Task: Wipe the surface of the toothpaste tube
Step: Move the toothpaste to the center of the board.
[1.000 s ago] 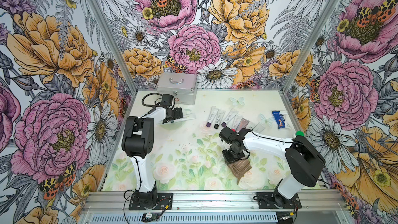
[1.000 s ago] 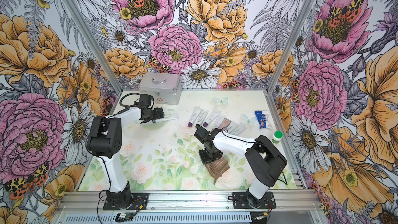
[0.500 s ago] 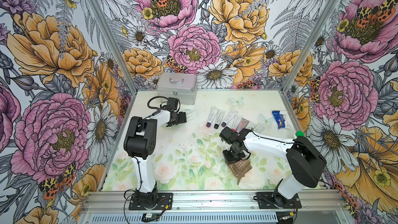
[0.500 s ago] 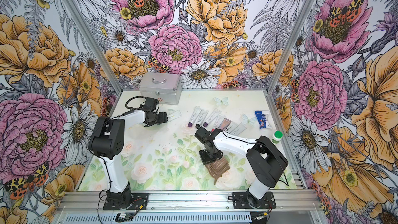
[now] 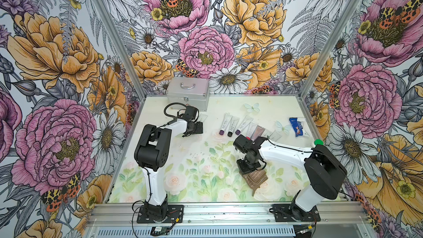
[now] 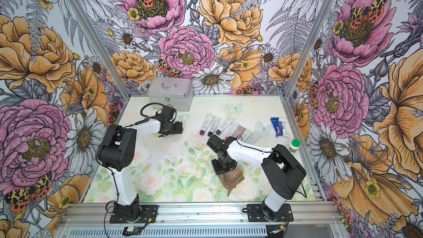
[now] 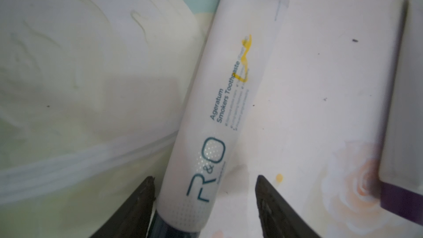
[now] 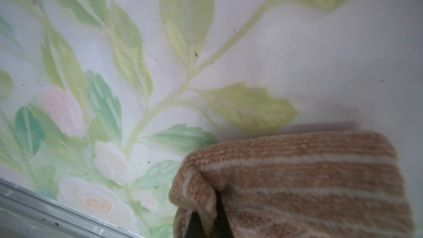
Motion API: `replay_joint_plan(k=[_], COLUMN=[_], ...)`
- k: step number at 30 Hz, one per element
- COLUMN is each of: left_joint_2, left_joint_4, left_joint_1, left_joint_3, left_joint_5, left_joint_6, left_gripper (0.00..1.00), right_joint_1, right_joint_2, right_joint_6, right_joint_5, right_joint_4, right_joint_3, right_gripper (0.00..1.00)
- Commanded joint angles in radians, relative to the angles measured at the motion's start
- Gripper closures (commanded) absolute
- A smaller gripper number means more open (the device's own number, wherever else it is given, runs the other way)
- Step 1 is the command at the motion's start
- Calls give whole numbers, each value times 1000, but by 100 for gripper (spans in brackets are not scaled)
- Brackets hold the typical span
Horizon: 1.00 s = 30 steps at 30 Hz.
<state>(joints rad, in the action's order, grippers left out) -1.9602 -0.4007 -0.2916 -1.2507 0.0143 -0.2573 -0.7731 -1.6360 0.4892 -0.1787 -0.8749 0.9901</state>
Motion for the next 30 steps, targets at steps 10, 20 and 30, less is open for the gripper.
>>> replay_joint_plan(k=[10, 20, 30], left_joint_2=[8, 183, 426], left_joint_4=[-42, -17, -8], left_joint_1=[-33, -162, -455], left_joint_3=[43, 230, 459], left_joint_5=[-31, -77, -120], left_joint_6=[5, -47, -205], left_gripper=[65, 72, 68], right_joint_1=[0, 2, 10], right_joint_2=[11, 22, 14], right_joint_6=[0, -3, -17], right_joint_5=[24, 24, 5], right_joint_4=[0, -1, -1], right_joint_3=[11, 20, 17], right_gripper=[100, 100, 100])
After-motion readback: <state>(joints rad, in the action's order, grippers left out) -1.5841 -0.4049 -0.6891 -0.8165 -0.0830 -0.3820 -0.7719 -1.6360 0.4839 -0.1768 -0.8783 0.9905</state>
